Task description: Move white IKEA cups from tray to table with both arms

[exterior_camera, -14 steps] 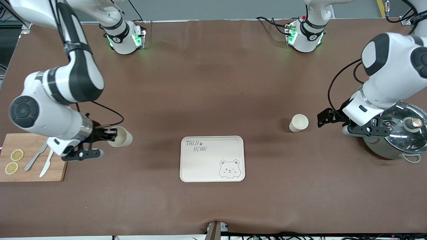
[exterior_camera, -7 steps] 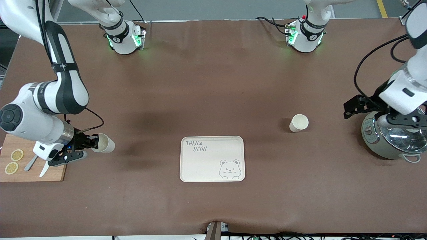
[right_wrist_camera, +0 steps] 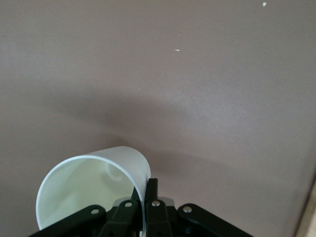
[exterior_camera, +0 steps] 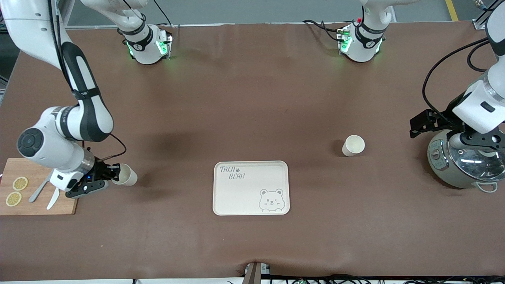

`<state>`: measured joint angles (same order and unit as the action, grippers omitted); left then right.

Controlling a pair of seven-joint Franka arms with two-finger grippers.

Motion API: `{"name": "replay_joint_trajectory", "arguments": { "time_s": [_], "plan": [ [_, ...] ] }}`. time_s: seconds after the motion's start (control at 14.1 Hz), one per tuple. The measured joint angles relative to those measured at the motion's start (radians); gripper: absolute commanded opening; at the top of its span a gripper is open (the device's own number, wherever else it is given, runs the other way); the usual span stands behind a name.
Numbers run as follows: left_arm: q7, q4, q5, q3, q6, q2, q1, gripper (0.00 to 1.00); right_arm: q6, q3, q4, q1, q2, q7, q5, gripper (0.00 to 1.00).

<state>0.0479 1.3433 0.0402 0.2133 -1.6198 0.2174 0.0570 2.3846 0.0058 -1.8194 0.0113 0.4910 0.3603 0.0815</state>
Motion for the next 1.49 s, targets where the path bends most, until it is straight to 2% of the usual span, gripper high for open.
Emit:
{"name": "replay_joint_trajectory", "arguments": {
  "time_s": [0.14,0.21,0.5,0.57,0.71,0.78,1.14,1.28,1.49],
  "plan": [
    [-0.013,-0.002,-0.005,-0.149,0.0,0.0,-0.122,1.0,0.069,0.0,-0.025,0.0,0.033,0.007,0.0,0.0],
    [-0.015,-0.003,-0.013,-0.197,0.0,0.0,-0.162,1.0,0.093,0.0,-0.033,0.0,0.046,0.009,0.0,0.0],
    [-0.034,-0.006,-0.022,-0.214,0.002,0.0,-0.18,1.0,0.158,0.001,-0.059,0.0,0.062,0.012,0.0,0.01],
    [-0.052,-0.006,-0.022,-0.214,0.002,0.0,-0.18,1.0,0.158,0.001,-0.059,0.0,0.063,0.012,0.0,0.17],
    [-0.062,-0.007,-0.031,-0.214,0.002,0.0,-0.18,1.0,0.16,0.001,-0.059,0.0,0.063,0.013,0.0,0.91],
    [-0.062,-0.008,-0.05,-0.215,0.002,-0.001,-0.18,1.0,0.162,0.0,-0.058,0.0,0.063,0.013,0.0,1.0],
    [-0.062,-0.01,-0.077,-0.221,0.067,-0.058,-0.17,1.0,0.128,0.0,-0.021,0.0,0.058,0.019,0.0,1.0],
    [-0.082,-0.001,-0.077,-0.222,0.088,-0.082,-0.151,1.0,-0.016,0.0,0.057,0.001,0.051,0.019,0.0,1.0],
    [-0.107,0.045,-0.079,-0.222,0.09,-0.103,-0.146,1.0,-0.308,-0.002,0.244,0.009,0.028,0.019,0.0,1.0]
  ]
}}
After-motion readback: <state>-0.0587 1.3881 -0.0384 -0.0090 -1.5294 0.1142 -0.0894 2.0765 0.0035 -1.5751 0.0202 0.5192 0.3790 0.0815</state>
